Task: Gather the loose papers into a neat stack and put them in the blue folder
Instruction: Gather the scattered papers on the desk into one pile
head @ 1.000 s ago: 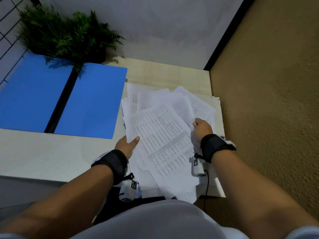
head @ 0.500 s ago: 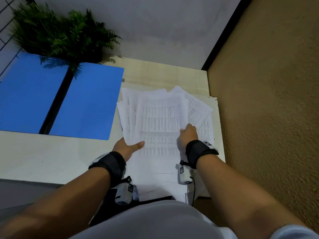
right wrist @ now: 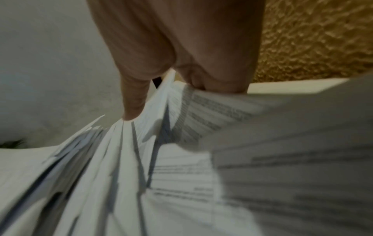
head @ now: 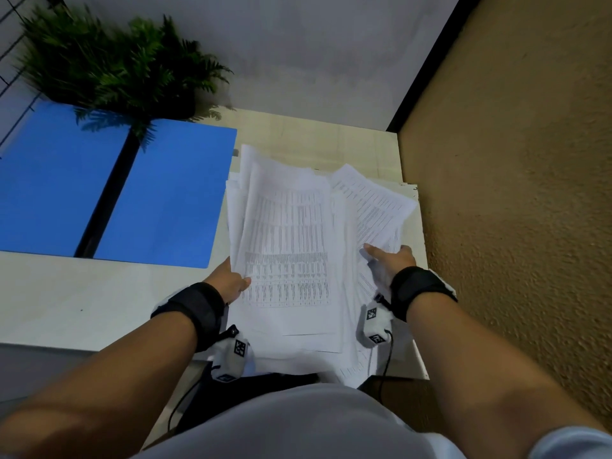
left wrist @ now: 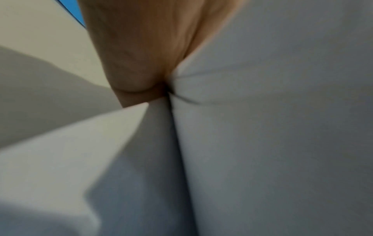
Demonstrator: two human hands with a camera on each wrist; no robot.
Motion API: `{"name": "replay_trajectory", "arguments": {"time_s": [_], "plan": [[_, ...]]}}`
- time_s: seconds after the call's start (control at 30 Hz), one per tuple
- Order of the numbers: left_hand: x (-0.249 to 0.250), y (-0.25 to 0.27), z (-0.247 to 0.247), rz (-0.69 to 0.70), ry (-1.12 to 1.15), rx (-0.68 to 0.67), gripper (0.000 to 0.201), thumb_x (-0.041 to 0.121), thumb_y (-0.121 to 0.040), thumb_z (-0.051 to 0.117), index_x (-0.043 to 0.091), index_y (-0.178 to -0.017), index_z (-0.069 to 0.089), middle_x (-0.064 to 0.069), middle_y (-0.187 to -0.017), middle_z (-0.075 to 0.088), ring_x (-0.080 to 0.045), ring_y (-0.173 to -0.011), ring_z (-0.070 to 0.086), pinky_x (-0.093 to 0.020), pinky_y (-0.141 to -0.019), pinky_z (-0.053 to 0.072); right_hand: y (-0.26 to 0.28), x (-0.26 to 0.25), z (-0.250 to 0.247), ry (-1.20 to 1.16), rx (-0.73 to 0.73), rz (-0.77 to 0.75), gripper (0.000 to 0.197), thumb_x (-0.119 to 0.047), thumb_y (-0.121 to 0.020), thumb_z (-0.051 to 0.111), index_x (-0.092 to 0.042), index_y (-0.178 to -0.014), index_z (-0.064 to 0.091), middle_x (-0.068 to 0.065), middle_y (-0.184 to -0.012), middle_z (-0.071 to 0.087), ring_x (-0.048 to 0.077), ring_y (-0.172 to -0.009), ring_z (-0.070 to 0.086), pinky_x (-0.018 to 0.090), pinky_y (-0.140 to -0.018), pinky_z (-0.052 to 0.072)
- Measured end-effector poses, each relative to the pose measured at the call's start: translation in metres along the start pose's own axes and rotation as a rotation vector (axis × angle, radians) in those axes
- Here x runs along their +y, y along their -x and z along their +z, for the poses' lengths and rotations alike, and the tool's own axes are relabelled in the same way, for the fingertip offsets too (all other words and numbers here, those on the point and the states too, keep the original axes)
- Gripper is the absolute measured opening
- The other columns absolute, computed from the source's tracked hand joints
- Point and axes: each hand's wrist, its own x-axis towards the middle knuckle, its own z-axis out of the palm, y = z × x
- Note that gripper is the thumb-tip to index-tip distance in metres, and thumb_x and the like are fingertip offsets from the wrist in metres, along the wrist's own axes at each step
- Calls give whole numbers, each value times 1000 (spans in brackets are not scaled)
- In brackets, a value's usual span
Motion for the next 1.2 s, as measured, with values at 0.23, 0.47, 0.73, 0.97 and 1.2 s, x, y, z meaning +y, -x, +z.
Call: {"name": "replay_trajectory", "arguments": {"time_s": [0.23, 0.47, 0.73, 0.97, 1.2], "plan": [[4, 0, 1, -8, -63, -14, 54, 2, -93, 58, 3, -143, 39, -27, -133, 56, -48, -126, 50, -52, -106, 40, -2, -3, 6, 94, 160, -132, 16, -15, -83, 71, -4, -94, 70, 11, -95, 70, 23, -76, 62, 26, -70, 49], [9, 5, 2, 27, -47, 15, 50, -1, -92, 57, 4, -141, 43, -16, -133, 57, -35, -123, 53, -35, -100, 43, 33, -73, -37, 121, 500, -645, 25, -25, -92, 59, -4, -102, 67, 11, -87, 64, 20, -80, 58, 30, -71, 44], [9, 13, 10, 47, 93, -77, 57, 0, -84, 70, 8, -137, 50, -11, -133, 61, -30, -122, 57, -45, -110, 42, 95, -136, -58, -56, 488, -1049, 20, -20, -91, 55, -4, -101, 62, 3, -89, 61, 5, -81, 58, 18, -72, 47], [17, 18, 11, -45, 199, -69, 90, 80, -82, 37, 24, -152, 31, -1, -137, 50, -27, -128, 50, -40, -103, 41, 76, -65, 14, 313, 65, -685, 8, -10, -98, 48, -7, -95, 55, 3, -78, 55, 9, -65, 48, 12, -50, 41], [-6, -1, 16, 78, 313, -122, 99, 65, -65, 78, 29, -147, 36, 5, -143, 54, -19, -130, 53, -48, -109, 42, 30, -3, 50, 492, -214, -341, 40, -30, -100, 48, -1, -127, 43, 16, -130, 52, 33, -121, 51, 35, -96, 43]]}}
